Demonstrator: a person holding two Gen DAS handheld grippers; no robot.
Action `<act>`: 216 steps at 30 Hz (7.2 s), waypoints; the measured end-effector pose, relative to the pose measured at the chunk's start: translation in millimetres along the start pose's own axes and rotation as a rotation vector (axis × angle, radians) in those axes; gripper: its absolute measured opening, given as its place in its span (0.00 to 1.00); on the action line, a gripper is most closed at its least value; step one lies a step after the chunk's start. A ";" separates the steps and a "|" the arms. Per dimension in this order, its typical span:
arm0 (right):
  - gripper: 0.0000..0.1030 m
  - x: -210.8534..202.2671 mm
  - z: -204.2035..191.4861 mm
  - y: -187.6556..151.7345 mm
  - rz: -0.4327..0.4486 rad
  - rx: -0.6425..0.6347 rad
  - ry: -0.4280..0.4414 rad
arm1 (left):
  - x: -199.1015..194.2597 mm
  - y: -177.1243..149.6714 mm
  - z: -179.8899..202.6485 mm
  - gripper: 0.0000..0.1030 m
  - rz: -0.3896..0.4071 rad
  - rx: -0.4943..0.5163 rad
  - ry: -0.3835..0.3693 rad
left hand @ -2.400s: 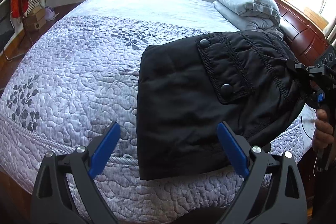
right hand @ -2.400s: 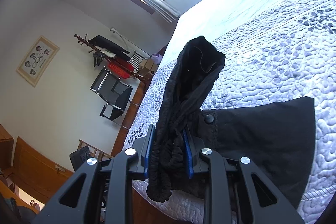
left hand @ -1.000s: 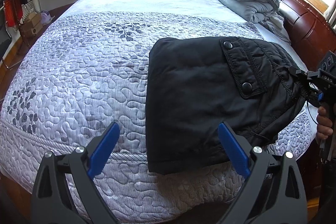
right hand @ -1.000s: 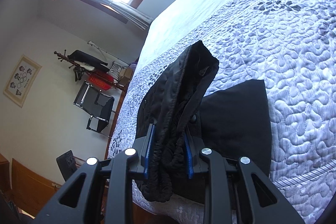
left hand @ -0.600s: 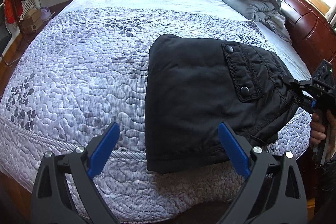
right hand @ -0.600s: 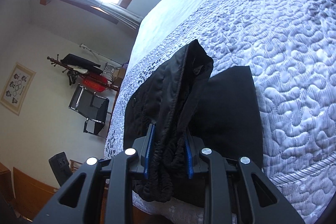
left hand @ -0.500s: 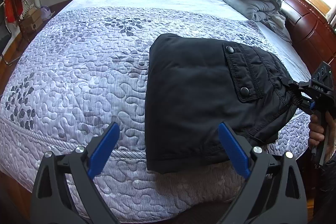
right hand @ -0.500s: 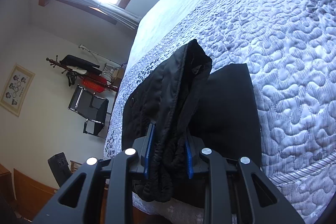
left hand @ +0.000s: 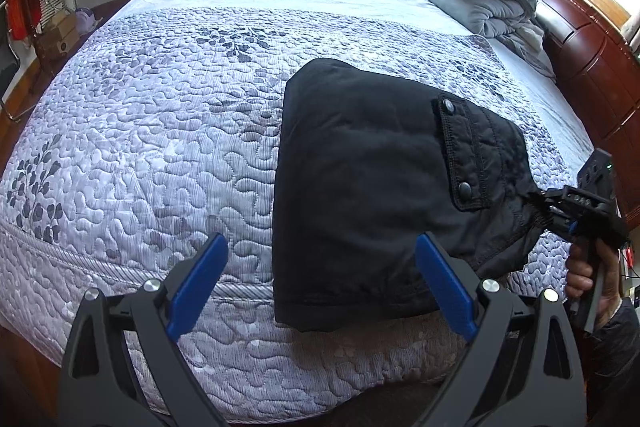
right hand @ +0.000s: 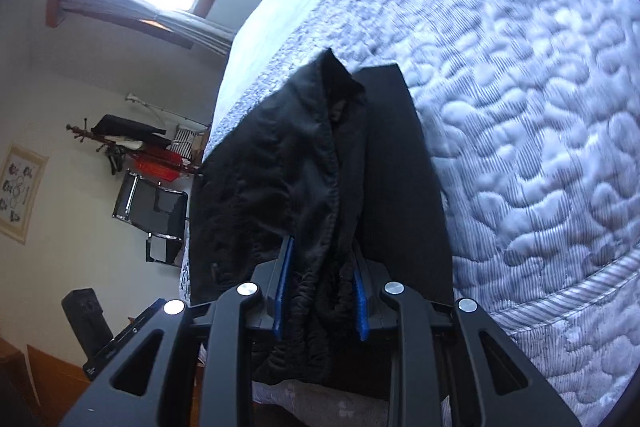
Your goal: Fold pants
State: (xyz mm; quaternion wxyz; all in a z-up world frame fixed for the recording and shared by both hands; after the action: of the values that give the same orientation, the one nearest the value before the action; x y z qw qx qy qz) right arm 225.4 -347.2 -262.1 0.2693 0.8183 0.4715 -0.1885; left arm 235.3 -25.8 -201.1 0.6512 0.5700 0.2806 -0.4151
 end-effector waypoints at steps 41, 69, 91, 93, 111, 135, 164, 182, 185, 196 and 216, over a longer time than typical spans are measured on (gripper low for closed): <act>0.29 -25.3 -15.4 -26.9 -0.083 -0.129 -0.096 | -1.1 -4.6 5.7 0.92 -0.014 -0.027 -0.030; 0.27 -20.4 11.0 -31.3 -0.084 -0.094 -0.104 | 6.8 -2.3 4.8 0.92 -0.026 -0.016 -0.006; 0.86 -85.7 2.9 -2.1 0.035 -0.120 -0.070 | 54.3 3.2 -61.0 0.92 -0.210 -0.311 -0.360; 0.90 -83.7 4.4 -0.8 0.024 -0.114 -0.067 | 64.2 1.2 -62.3 0.92 -0.240 -0.341 -0.398; 0.96 -44.2 41.0 0.4 -0.093 0.031 0.072 | 126.1 -15.8 -53.7 0.92 -0.413 -0.506 -0.757; 0.97 -1.1 63.6 6.4 -0.240 0.030 0.224 | 145.9 1.6 -23.7 0.97 -0.529 -0.473 -0.859; 0.83 29.8 14.2 -10.7 -0.320 -0.194 0.001 | 155.8 -0.1 22.8 0.96 -0.574 -0.347 -0.668; 0.60 29.9 -8.9 -12.0 -0.256 -0.343 -0.076 | 155.9 -0.1 22.4 0.79 -0.541 -0.308 -0.622; 0.57 27.9 -12.7 -13.7 -0.247 -0.349 -0.074 | 152.2 4.0 21.0 0.66 -0.517 -0.292 -0.621; 0.45 8.7 -32.9 -6.4 -0.188 -0.416 -0.107 | 136.3 18.9 32.9 0.46 -0.433 -0.265 -0.672; 0.42 8.2 -101.4 81.2 -0.071 -0.575 -0.100 | 120.5 116.8 41.6 0.46 -0.233 -0.250 -0.717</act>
State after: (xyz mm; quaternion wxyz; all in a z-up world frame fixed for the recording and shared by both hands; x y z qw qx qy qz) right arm 305.8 -312.2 -165.9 0.5064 0.6811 0.5199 -0.0965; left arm 391.3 -92.3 -234.7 0.7208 0.2699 0.1465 -0.6214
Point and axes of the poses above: each gripper's, at about its wrist camera, not at the fingertips, and x roughly the way its jaws point, z to its right, y to its top, the point moved 6 cm from there along x, roughly the way its jaws point, and after that the axes turned 1 degree about -x, right-handed, at the moved point
